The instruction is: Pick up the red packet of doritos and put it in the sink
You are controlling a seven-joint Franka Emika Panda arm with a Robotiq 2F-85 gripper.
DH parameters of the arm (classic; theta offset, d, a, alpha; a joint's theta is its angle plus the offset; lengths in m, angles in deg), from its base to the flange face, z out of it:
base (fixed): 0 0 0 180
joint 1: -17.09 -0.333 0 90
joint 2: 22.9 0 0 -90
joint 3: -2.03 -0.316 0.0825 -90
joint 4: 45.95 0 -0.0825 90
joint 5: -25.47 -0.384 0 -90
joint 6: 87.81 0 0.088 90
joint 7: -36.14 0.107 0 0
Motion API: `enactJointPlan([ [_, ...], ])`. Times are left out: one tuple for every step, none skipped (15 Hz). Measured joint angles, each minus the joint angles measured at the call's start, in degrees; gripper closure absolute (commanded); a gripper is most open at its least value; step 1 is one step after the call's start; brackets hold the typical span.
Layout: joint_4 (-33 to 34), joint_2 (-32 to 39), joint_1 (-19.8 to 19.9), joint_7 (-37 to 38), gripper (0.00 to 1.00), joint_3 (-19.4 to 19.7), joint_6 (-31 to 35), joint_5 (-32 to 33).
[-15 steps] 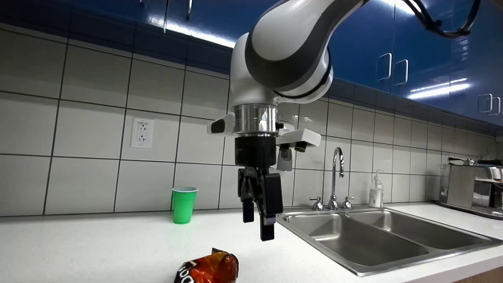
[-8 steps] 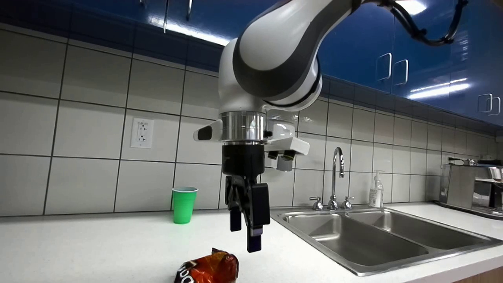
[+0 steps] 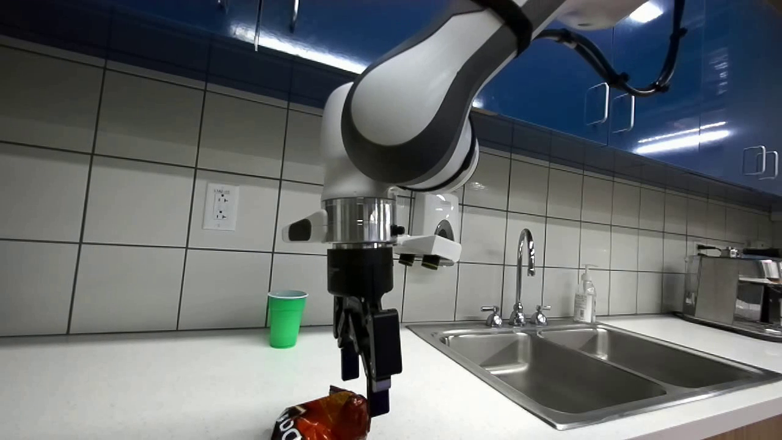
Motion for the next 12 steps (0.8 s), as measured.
enactJointPlan([
  [0.56, 0.70, 0.00, 0.03, 0.00, -0.06, 0.07, 0.19],
  [1.10, 1.35, 0.00, 0.13, 0.00, -0.11, 0.14, 0.43],
  [1.69, 1.99, 0.00, 0.34, 0.00, -0.13, 0.23, 0.65],
  [2.33, 2.69, 0.00, 0.56, 0.00, -0.15, 0.29, 0.88],
  [2.93, 3.33, 0.00, 0.74, 0.00, -0.15, 0.30, 1.14],
  [3.59, 4.06, 0.00, 1.22, 0.00, -0.15, 0.32, 1.54],
  [4.22, 4.77, 0.00, 1.68, 0.00, -0.15, 0.32, 1.92],
  [4.86, 5.53, 0.00, 2.08, 0.00, -0.15, 0.32, 2.22],
  [5.49, 6.27, 0.00, 2.42, 0.00, -0.15, 0.32, 2.44],
  [6.12, 7.04, 0.00, 2.65, 0.00, -0.15, 0.32, 2.56],
  [6.68, 7.72, 0.00, 2.82, 0.00, -0.15, 0.32, 2.64],
  [7.24, 8.40, 0.00, 2.92, 0.25, -0.15, 0.32, 2.65],
])
